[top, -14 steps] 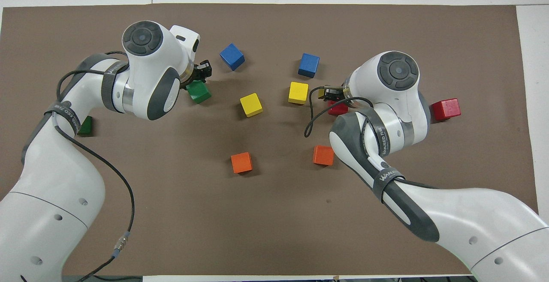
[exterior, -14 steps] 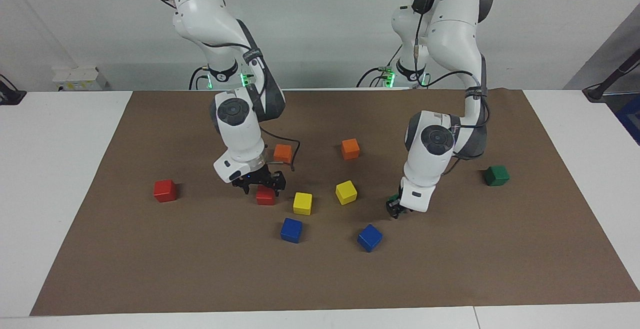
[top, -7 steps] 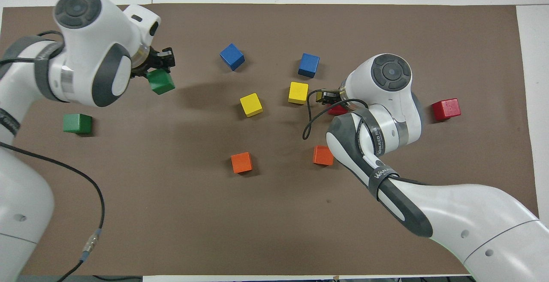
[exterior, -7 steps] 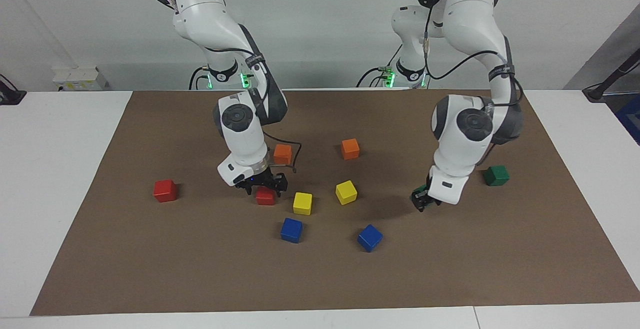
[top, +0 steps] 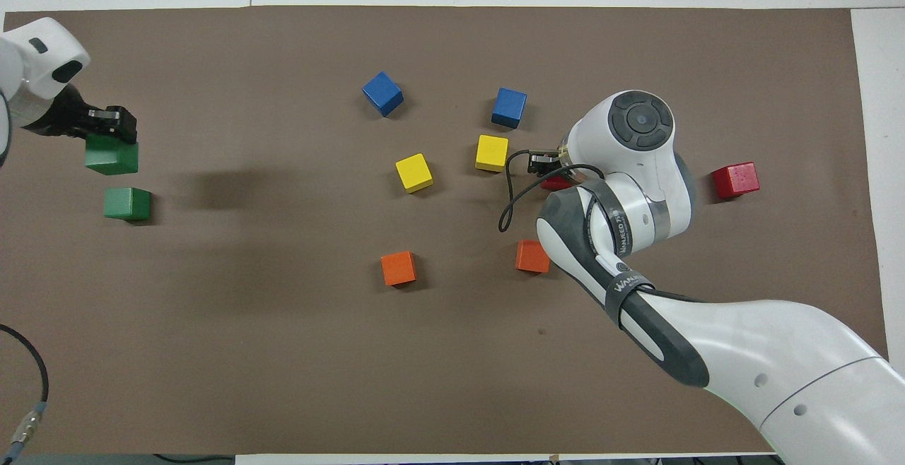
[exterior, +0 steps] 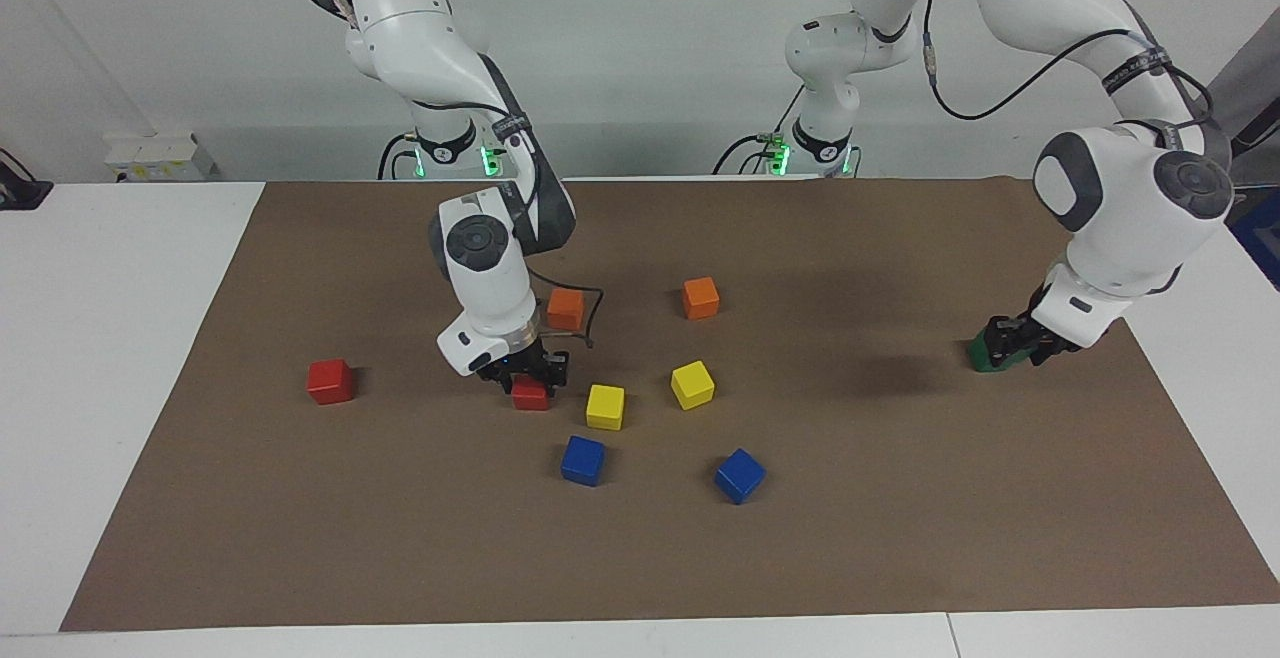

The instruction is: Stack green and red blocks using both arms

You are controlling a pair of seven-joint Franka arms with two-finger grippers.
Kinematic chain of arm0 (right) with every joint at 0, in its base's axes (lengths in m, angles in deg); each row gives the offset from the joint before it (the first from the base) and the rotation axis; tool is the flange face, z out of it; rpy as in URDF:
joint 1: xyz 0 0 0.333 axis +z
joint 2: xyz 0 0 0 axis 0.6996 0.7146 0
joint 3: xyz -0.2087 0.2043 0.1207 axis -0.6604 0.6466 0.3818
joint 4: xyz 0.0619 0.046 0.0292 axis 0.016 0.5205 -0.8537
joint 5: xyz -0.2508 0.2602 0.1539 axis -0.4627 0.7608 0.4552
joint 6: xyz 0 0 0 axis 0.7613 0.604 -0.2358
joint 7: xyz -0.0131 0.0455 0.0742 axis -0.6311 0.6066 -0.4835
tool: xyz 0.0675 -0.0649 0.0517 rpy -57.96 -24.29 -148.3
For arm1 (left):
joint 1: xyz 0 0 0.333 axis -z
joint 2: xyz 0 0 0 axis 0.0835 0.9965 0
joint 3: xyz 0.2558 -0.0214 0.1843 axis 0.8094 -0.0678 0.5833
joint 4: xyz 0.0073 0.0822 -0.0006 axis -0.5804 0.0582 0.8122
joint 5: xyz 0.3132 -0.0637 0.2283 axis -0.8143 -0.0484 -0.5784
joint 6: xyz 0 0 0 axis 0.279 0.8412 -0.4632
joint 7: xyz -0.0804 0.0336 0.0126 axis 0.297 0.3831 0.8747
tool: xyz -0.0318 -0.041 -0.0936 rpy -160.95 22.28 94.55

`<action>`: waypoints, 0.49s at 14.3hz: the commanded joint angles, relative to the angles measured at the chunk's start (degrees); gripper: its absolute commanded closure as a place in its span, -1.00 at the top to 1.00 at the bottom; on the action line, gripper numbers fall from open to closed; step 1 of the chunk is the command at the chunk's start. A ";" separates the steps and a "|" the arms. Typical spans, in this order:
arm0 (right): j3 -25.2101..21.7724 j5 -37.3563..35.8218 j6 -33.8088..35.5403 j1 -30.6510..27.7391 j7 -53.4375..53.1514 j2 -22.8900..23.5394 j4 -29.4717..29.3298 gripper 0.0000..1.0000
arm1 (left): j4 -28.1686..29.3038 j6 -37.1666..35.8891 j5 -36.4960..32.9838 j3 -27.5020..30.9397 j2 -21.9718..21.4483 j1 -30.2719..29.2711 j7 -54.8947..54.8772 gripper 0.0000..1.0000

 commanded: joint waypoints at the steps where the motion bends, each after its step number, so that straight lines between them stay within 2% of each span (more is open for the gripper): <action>1: 0.01 -1.85 0.51 -1.15 2.26 -0.18 0.04 -1.00 | 7.51 4.52 3.10 -0.45 -3.94 -4.84 -8.18 -1.00; 4: -0.34 -2.12 7.96 -3.51 7.25 -2.81 -2.51 -1.00 | 13.94 11.82 3.11 -0.36 -5.70 -5.47 -8.82 -1.00; 7: -0.16 -3.09 11.76 -10.27 19.19 -7.90 -1.90 -1.00 | 15.62 14.21 3.11 -0.36 -6.14 -4.86 -9.95 -1.00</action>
